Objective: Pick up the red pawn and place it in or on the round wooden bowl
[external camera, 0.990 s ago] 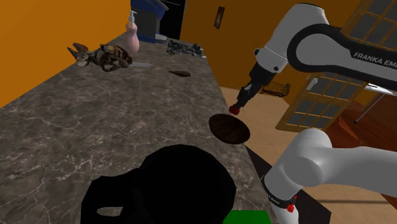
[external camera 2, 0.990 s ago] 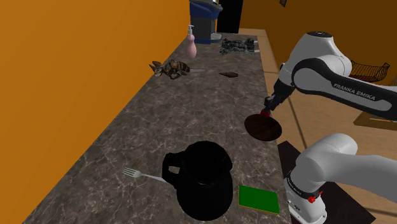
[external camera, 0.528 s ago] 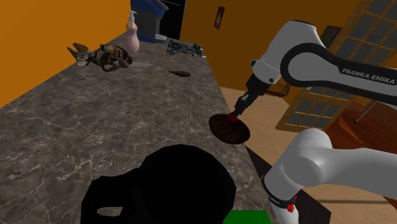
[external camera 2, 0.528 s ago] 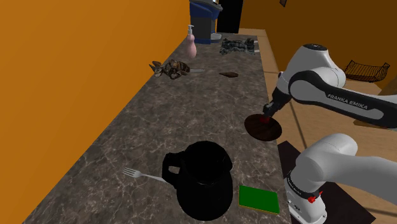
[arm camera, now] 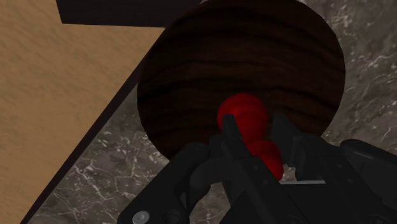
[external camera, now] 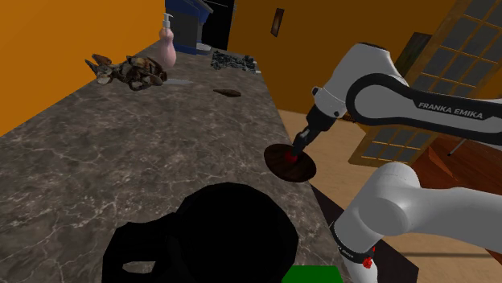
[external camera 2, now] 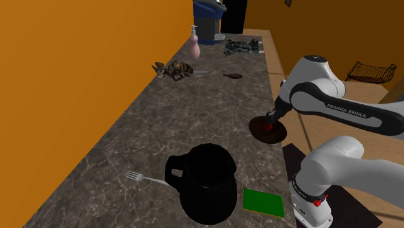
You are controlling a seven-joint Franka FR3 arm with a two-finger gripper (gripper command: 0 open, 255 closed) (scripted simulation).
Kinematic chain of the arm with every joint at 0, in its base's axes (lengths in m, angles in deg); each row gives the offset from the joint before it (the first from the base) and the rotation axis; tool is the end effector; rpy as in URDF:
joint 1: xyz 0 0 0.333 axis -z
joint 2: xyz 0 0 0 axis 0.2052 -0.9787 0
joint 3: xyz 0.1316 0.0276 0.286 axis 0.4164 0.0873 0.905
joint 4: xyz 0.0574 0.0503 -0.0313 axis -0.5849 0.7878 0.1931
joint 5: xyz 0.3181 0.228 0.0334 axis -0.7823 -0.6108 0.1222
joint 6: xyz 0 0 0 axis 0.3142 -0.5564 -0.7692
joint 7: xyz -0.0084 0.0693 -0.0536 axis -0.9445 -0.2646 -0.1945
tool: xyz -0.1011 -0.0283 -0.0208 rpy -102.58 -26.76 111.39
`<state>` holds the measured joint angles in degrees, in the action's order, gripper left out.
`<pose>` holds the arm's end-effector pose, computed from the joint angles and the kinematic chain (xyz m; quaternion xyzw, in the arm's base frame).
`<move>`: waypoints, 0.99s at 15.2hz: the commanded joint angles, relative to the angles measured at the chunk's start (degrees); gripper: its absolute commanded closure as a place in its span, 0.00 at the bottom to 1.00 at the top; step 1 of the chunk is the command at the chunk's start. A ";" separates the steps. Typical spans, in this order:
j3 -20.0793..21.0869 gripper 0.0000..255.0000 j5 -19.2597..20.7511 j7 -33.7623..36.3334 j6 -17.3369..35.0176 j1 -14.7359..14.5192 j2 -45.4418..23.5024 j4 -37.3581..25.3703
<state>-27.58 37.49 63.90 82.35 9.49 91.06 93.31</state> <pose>0.2420 0.0103 0.4478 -0.9961 -0.0283 -0.0804 0.0224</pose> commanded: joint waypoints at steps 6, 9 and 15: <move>0.01 1.00 -0.01 0.00 0.15 -0.01 0.04 0.17; 0.01 0.00 -0.01 0.00 0.15 -0.01 0.04 0.17; -0.20 0.00 0.22 0.02 -6.27 0.17 1.12 -5.17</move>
<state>-28.10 37.95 63.54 78.02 9.88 91.84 89.66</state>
